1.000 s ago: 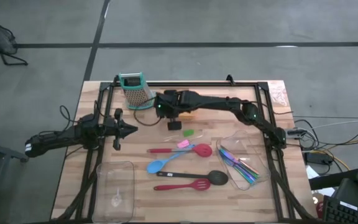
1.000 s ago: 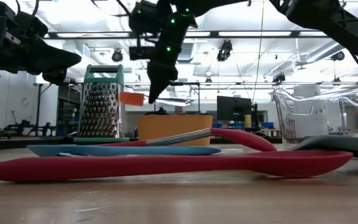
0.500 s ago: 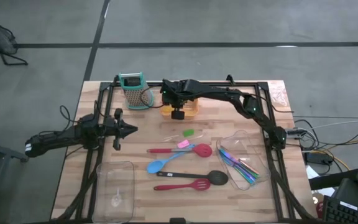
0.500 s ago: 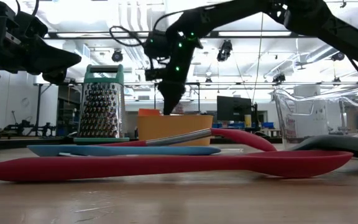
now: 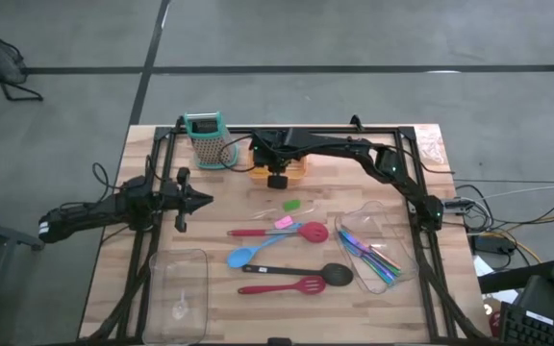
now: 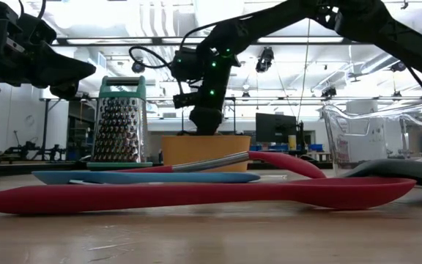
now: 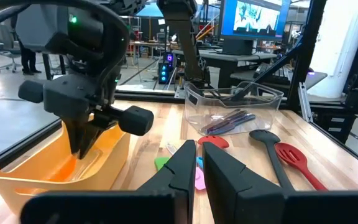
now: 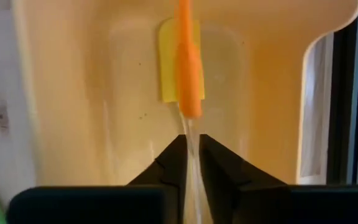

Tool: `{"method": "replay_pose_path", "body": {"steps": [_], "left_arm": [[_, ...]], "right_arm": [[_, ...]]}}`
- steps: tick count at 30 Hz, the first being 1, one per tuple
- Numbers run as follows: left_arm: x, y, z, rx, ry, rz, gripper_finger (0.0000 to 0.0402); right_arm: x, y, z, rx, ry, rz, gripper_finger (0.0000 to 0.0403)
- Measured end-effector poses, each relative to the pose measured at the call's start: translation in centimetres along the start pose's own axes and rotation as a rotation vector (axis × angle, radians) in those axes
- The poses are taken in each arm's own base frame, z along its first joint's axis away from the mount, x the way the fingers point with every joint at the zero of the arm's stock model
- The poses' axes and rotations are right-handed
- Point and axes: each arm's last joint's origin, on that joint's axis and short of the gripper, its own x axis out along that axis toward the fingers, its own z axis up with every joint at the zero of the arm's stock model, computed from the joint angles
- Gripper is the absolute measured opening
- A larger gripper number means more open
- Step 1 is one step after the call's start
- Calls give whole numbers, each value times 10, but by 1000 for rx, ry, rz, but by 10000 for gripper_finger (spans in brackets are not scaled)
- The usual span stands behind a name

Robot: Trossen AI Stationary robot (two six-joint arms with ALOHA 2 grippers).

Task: Pick & Place Kitchen Items
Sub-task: Put the orange spatula into the yellow bin, then put the green spatula into the yellow bin

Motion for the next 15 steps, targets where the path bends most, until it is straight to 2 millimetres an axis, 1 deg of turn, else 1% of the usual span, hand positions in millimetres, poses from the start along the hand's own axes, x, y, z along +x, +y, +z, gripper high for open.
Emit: {"method": "replay_pose_path", "body": {"steps": [4,9,12,15], "left_arm": [[0,0,0,0,0,0,35],[0,0,0,0,0,0,35],[0,0,0,0,0,0,35],[0,0,0,0,0,0,35]], "right_arm": [[-8,-1,2,26,-14,-3,85],[-25,-2,2,24,-29,-9,133],[-43,6,2,4,-35,-2,159],[-64,22,4,-35,-59,6,179]]}}
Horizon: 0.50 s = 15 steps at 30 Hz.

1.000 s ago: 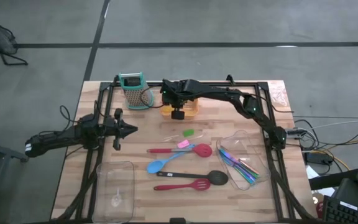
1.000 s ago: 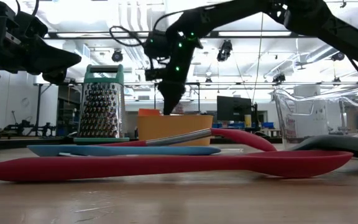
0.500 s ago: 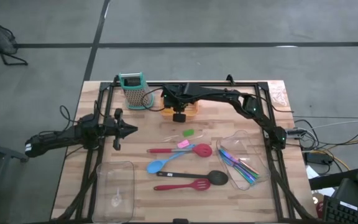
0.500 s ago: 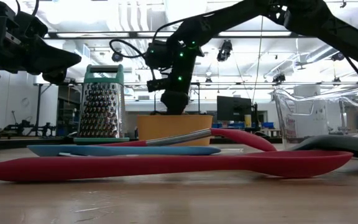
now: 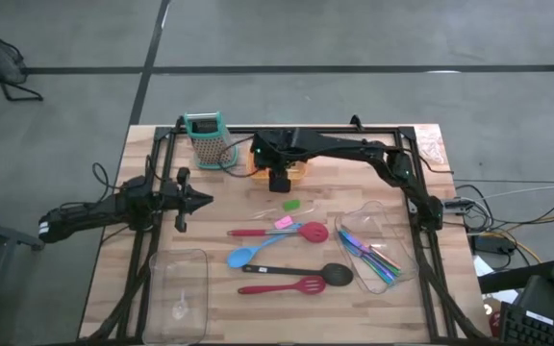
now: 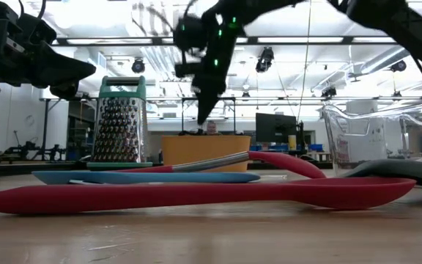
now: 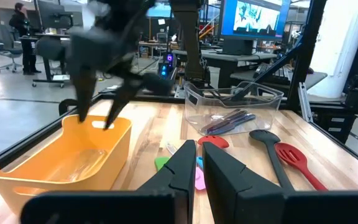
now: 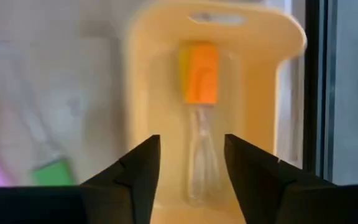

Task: Pick & Place Kitchen Items
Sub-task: Put the green spatula into the yellow bin

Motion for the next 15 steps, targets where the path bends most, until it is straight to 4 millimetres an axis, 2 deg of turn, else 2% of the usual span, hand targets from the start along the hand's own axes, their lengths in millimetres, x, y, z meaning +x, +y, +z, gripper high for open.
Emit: {"method": "replay_pose_path", "body": {"steps": [7,10,15], "left_arm": [[0,0,0,0,0,0,35],[0,0,0,0,0,0,35],[0,0,0,0,0,0,35]], "right_arm": [[-30,51,10,-145,-64,47,206],[-29,68,9,-187,-55,109,208],[-14,88,-1,-183,12,159,205]]}}
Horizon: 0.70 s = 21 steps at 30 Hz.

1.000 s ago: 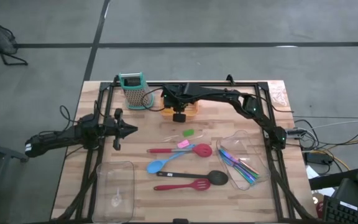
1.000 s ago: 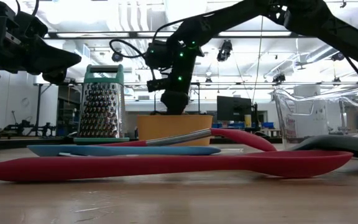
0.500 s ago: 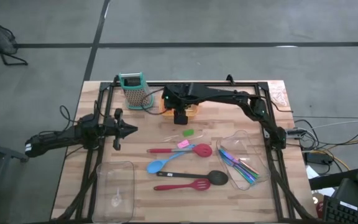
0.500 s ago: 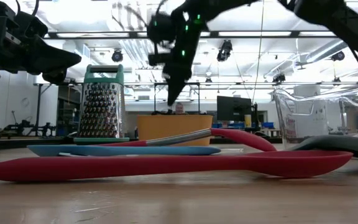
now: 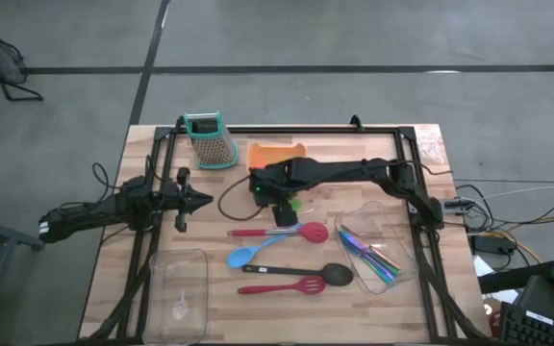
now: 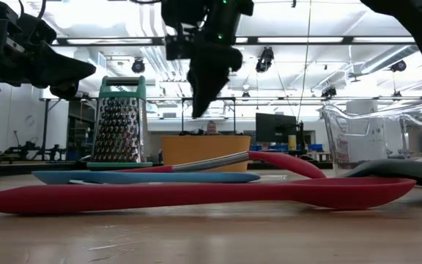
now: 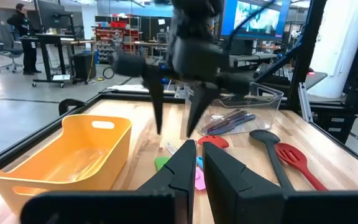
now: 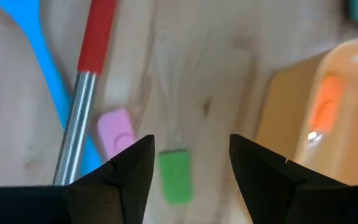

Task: Pick & Place Kitchen Items
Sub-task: Put the green spatula into the yellow bin

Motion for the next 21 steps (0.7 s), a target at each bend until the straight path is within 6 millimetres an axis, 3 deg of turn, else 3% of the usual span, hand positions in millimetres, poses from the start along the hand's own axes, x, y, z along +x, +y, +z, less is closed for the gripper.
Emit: {"method": "replay_pose_path", "body": {"steps": [12,21], "left_arm": [[0,0,0,0,0,0,35],[0,0,0,0,0,0,35]], "right_arm": [[55,15,-30,-1,120,17,204],[81,15,-52,-17,201,-67,226]]}}
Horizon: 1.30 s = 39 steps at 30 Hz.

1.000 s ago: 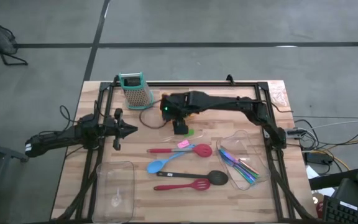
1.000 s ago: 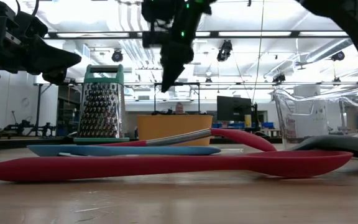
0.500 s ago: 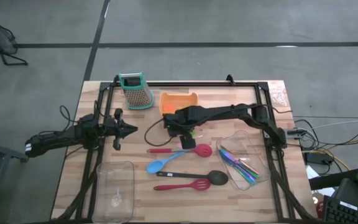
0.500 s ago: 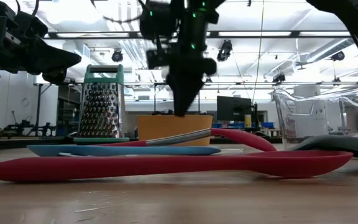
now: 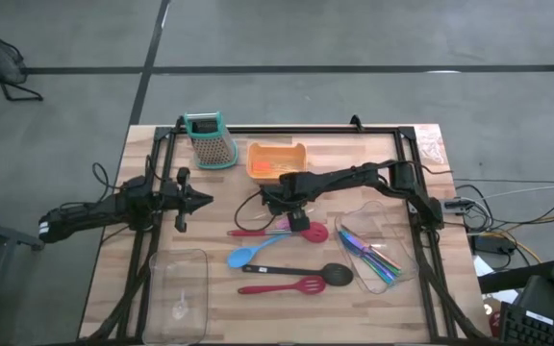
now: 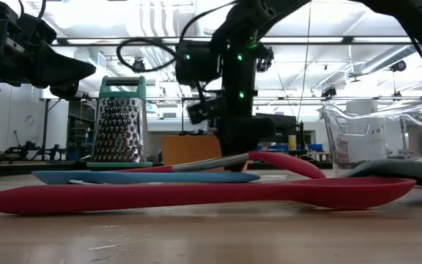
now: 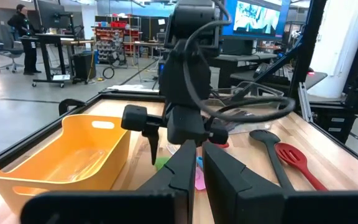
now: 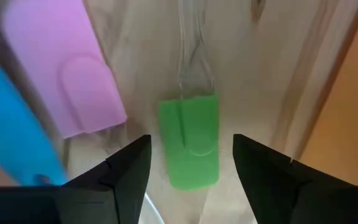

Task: Pick & Place Kitchen Items
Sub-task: Put the green spatula into the yellow bin

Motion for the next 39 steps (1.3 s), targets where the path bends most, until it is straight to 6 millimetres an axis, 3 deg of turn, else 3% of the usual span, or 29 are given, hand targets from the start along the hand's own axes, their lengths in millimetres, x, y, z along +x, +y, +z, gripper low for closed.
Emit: {"method": "replay_pose_path", "body": {"steps": [8,13,25,39], "left_arm": [[0,0,0,0,0,0,35],[0,0,0,0,0,0,35],[0,0,0,0,0,0,35],[0,0,0,0,0,0,35]], "right_arm": [[9,0,-4,0,-26,-8,254],[10,-2,-4,-9,-36,14,247],[14,-10,-4,4,-88,106,165],[13,-7,0,38,-121,122,29]]}}
